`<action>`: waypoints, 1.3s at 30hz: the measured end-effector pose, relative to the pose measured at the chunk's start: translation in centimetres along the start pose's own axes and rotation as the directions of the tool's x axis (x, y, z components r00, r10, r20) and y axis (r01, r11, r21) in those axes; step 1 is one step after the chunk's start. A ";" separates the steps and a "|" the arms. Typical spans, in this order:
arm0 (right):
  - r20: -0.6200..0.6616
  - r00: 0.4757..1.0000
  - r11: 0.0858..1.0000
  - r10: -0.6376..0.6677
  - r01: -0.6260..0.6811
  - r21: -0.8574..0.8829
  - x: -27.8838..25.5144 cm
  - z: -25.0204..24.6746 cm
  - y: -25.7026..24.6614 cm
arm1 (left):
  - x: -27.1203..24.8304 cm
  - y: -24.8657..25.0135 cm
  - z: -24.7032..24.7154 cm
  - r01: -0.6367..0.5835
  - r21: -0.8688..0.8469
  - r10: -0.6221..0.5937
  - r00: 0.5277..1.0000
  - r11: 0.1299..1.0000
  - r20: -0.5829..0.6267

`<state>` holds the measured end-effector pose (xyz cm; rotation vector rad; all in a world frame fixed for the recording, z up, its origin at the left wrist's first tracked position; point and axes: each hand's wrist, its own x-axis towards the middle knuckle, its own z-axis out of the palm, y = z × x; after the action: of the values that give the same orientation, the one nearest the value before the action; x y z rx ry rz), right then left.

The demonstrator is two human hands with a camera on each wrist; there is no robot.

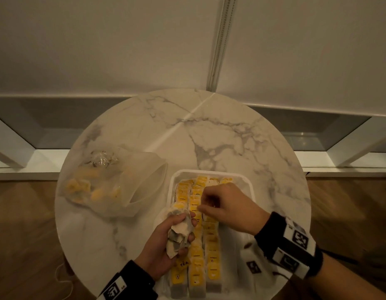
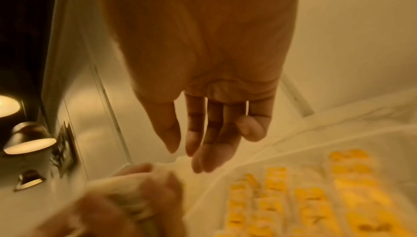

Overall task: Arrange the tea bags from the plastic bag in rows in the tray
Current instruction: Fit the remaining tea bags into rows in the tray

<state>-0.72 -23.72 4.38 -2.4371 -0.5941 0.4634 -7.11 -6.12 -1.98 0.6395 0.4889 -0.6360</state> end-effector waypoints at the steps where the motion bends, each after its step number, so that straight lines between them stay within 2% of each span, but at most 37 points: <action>1: -0.011 1.000 0.996 -0.023 0.024 0.084 -0.6 0.4 -0.9 | 0.0 0.0 0.1 -0.006 0.011 0.006 1.000 1.000 -0.026; 4: -0.077 0.994 0.978 -0.074 0.088 0.192 -2.2 1.6 -2.7 | -0.1 0.0 0.5 -0.026 0.019 0.027 0.998 0.999 -0.048; 6: -0.103 0.989 0.987 -0.101 0.113 0.114 -2.8 2.7 -3.0 | 0.0 -0.1 0.4 -0.031 -0.007 0.031 0.999 0.999 -0.021; 9: -0.120 0.989 0.995 -0.085 0.079 -0.053 -3.0 4.2 -2.9 | 0.0 -0.4 0.3 -0.025 -0.020 0.025 0.999 1.000 0.030; 11: -0.151 0.986 0.996 -0.073 0.065 -0.056 -3.1 4.6 -2.6 | 0.0 -0.6 0.5 -0.022 -0.014 0.023 0.999 1.000 0.042; 13: -0.195 0.979 0.997 -0.057 0.065 0.035 -3.2 4.5 -2.5 | -0.1 -0.5 0.7 -0.022 -0.003 0.022 0.999 1.000 0.034; 16: -0.261 0.964 0.952 0.057 0.026 0.304 -3.4 3.9 -2.1 | -0.3 -0.3 1.1 -0.013 0.013 0.013 1.000 1.000 0.008; 18: -0.245 0.959 0.871 0.145 -0.006 0.491 -3.5 3.4 -1.7 | -0.4 -0.3 1.1 -0.009 0.003 0.009 1.000 1.000 0.000; 21: -0.196 0.952 0.696 0.235 -0.024 0.717 -3.5 2.8 -0.8 | -0.1 -0.6 0.8 -0.016 -0.003 0.016 1.000 1.000 0.026; 23: -0.156 0.954 0.616 0.256 -0.037 0.787 -3.6 2.8 -0.5 | 0.1 -0.8 0.5 -0.036 0.026 0.035 0.998 0.999 0.054; 24: -0.138 0.958 0.608 0.251 -0.046 0.793 -3.6 2.8 -0.4 | 0.1 -0.9 0.5 -0.048 0.058 0.044 0.997 0.997 0.065; 27: -0.085 0.971 0.654 0.225 -0.086 0.752 -3.8 3.2 -0.2 | 0.1 -0.8 0.7 -0.076 0.160 0.068 0.996 0.984 0.057; 29: -0.056 0.970 0.651 0.236 -0.114 0.751 -3.9 3.1 -0.1 | 0.1 -0.8 0.7 -0.086 0.173 0.077 0.995 0.981 0.056; 32: -0.068 0.969 0.659 0.237 -0.109 0.744 -3.9 2.9 0.0 | 0.0 -0.8 0.6 -0.104 0.200 0.094 0.994 0.974 0.056; 35: -0.152 0.968 0.761 0.200 -0.055 0.647 -3.8 3.2 0.2 | -0.1 -0.9 0.8 -0.108 0.207 0.096 0.993 0.972 0.065; 37: -0.269 0.941 0.758 0.203 0.023 0.652 -3.8 2.9 0.5 | -0.1 -0.8 0.9 -0.101 0.180 0.090 0.994 0.978 0.069; 39: -0.389 0.901 0.714 0.191 0.145 0.685 -3.8 2.1 0.8 | 0.1 -0.8 0.7 -0.098 0.139 0.088 0.993 0.985 0.074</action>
<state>-4.62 -25.29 3.03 -1.7069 -0.1319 0.0938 -7.44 -7.13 -1.81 0.7688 0.3503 -0.6056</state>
